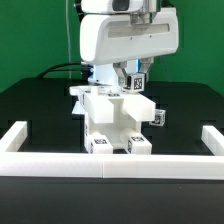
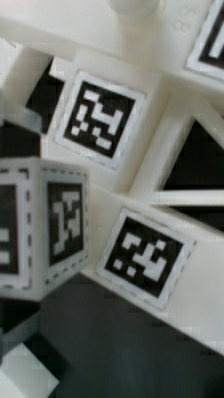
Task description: Assemble chair
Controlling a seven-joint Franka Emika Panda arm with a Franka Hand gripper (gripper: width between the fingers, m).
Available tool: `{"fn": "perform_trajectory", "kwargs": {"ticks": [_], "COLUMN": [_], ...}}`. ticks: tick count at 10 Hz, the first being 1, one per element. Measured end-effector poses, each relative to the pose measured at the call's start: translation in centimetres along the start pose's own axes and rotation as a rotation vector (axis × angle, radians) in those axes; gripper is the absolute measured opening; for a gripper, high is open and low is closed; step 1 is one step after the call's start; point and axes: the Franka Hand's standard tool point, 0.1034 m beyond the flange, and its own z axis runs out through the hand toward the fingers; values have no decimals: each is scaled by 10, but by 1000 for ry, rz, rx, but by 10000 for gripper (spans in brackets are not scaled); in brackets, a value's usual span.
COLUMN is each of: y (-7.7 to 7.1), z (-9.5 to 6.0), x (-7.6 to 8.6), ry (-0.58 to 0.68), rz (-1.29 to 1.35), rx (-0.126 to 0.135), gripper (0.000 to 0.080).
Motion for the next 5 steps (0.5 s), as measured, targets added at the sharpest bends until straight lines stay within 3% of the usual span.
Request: {"fn": "perform_trajectory", "kwargs": {"ticks": [5], "y": [0], "z": [0], "x": [0], "ry": [2], "rz": [308], "rx": [3], "gripper": [287]}}
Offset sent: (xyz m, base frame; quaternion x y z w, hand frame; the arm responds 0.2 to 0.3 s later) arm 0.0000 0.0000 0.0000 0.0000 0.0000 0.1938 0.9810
